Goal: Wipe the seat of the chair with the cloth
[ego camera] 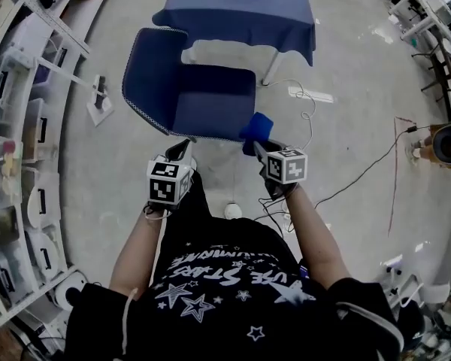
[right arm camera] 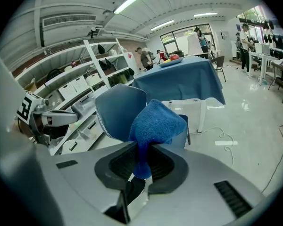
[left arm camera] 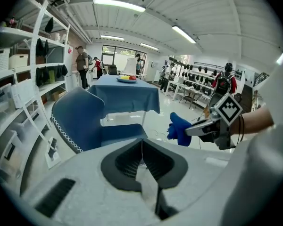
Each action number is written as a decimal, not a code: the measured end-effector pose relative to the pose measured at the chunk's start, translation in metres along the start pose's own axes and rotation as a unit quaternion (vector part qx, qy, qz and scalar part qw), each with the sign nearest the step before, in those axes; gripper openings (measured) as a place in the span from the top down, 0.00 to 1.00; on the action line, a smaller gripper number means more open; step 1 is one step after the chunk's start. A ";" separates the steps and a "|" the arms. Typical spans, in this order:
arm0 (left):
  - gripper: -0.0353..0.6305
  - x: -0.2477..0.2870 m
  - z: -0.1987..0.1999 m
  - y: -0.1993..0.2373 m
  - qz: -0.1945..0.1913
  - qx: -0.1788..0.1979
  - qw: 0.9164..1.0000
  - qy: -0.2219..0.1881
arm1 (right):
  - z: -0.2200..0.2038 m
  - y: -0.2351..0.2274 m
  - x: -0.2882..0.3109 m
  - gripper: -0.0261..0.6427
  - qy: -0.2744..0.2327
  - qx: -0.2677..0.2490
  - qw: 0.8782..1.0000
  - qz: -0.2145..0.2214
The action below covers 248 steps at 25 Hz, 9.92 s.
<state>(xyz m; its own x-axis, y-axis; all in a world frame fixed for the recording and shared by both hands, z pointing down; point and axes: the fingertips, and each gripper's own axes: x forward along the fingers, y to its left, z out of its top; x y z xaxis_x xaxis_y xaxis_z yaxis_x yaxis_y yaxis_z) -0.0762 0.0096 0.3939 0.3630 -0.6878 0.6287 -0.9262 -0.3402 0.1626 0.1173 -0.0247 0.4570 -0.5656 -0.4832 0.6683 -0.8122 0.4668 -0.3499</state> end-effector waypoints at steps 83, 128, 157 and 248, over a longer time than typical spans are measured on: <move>0.91 0.301 -0.041 0.086 -0.066 -0.051 0.976 0.203 | 0.047 -0.204 0.357 0.88 0.177 -0.034 0.980 -0.081; 0.91 0.209 -0.141 0.099 -0.015 -0.163 0.967 0.195 | -0.004 0.027 0.416 0.88 0.207 -0.176 0.956 0.111; 0.91 0.221 -0.152 0.026 -0.110 -0.084 0.965 0.223 | -0.087 -0.184 0.234 0.88 0.194 0.013 0.969 -0.155; 0.91 0.065 0.008 -0.039 -0.019 -0.077 0.996 0.045 | 0.050 -0.070 0.034 0.88 0.055 -0.034 0.998 -0.020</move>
<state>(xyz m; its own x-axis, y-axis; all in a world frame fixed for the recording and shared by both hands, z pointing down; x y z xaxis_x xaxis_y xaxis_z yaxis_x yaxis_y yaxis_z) -0.0152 -0.0268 0.4224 0.3930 -0.6137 0.6847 -0.9195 -0.2574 0.2971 0.1477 -0.1105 0.4712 -0.5103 -0.4201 0.7504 -0.8205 0.4994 -0.2783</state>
